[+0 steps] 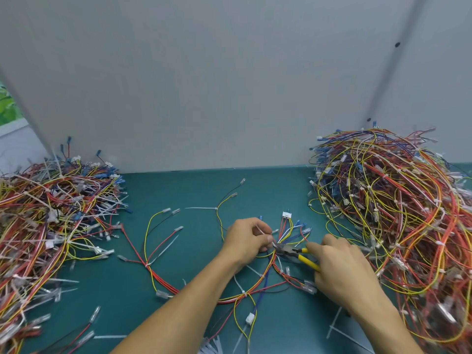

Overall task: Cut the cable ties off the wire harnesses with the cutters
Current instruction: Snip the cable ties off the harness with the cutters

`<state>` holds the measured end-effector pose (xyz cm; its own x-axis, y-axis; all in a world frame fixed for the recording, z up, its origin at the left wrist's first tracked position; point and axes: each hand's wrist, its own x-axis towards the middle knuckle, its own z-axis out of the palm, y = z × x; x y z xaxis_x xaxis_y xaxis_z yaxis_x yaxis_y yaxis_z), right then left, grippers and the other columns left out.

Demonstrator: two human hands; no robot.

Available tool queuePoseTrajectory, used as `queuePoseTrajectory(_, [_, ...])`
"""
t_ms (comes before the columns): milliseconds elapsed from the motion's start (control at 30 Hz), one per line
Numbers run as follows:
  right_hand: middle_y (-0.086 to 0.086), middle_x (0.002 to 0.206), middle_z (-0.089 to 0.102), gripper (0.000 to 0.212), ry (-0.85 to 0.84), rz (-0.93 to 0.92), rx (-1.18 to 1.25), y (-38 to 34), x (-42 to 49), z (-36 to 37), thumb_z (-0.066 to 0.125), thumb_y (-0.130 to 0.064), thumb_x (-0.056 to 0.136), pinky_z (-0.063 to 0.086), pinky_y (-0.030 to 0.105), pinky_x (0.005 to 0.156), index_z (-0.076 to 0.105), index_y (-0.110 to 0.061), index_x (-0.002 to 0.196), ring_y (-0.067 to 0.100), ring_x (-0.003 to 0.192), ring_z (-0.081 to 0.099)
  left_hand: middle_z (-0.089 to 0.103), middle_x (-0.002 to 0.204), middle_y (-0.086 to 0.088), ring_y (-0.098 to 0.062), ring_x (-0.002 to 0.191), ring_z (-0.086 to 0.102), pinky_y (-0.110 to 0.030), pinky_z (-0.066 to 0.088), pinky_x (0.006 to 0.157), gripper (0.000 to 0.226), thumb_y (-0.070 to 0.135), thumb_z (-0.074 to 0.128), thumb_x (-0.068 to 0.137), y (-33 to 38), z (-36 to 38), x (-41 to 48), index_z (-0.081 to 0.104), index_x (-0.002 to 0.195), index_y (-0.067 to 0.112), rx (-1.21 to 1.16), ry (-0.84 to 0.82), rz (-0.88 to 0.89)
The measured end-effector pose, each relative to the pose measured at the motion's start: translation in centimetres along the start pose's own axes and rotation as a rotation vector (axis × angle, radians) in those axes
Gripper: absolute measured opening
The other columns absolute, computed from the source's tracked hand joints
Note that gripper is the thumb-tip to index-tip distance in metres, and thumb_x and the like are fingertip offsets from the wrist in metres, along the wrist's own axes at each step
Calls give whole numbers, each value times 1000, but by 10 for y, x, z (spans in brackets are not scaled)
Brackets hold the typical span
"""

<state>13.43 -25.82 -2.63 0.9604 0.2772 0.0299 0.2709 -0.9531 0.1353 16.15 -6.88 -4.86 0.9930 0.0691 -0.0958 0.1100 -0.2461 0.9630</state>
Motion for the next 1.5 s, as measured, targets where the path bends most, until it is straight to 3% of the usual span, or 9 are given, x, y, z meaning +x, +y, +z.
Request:
queuePoseTrajectory(300, [-2, 101, 51, 30, 6, 29, 49, -2, -1, 1, 46, -19, 85, 43, 32, 73, 54, -30, 112, 24, 104, 54, 65, 75, -13, -22, 64, 59, -33, 55, 70, 12, -1, 68, 82, -1, 2, -1, 63, 91, 6, 1, 6, 22])
queuePoseTrajectory(933, [-8, 93, 56, 25, 37, 39, 104, -5, 3, 7, 52, -24, 80, 38, 29, 62, 60, -32, 102, 24, 92, 61, 64, 65, -4, -16, 58, 59, -24, 53, 60, 14, 0, 70, 81, 0, 3, 1, 65, 77, 12, -21, 18, 9])
queuePoseTrajectory(1033, [-8, 88, 50, 22, 51, 49, 107, -5, 3, 7, 50, -30, 83, 36, 29, 61, 60, -34, 103, 22, 94, 61, 64, 65, -5, -18, 61, 60, -29, 53, 64, 14, -2, 65, 84, 2, 0, -1, 65, 79, 11, -112, 42, 1])
queuePoseTrajectory(1100, [-9, 91, 50, 22, 70, 62, 105, -4, 2, 6, 47, -33, 85, 36, 29, 61, 59, -35, 103, 20, 97, 61, 66, 67, -3, -18, 66, 60, -32, 51, 72, 13, 2, 63, 86, 6, -7, -2, 68, 83, 14, -74, 142, 47])
queuePoseTrajectory(1200, [-10, 100, 54, 22, 93, 64, 100, -1, -3, 1, 47, -37, 87, 41, 29, 65, 57, -36, 107, 18, 101, 60, 68, 78, 7, -10, 81, 65, -24, 49, 83, 19, 10, 58, 91, 18, -25, -10, 73, 97, 19, 158, 232, 196])
queuePoseTrajectory(1300, [-10, 103, 54, 23, 106, 46, 74, 4, -8, -9, 49, -42, 87, 45, 30, 70, 56, -36, 109, 17, 103, 59, 67, 86, 6, -6, 86, 65, -23, 48, 89, 32, 4, 44, 93, 31, -35, -27, 70, 110, 13, 226, 190, 291])
queuePoseTrajectory(1400, [-11, 104, 52, 26, 105, 8, 40, 5, -19, -16, 45, -41, 88, 46, 29, 73, 53, -38, 113, 15, 104, 58, 61, 77, 12, 7, 73, 52, -6, 39, 77, 37, 13, 38, 86, 37, -37, -48, 71, 104, 15, 296, 166, 370])
queuePoseTrajectory(1500, [-12, 101, 48, 32, 120, -15, 15, 4, -38, -14, 43, -48, 89, 46, 26, 77, 48, -41, 119, 12, 104, 56, 66, 91, 2, 9, 77, 48, 3, 31, 71, 32, 12, 46, 83, 30, -33, -63, 72, 101, 14, 363, 107, 419])
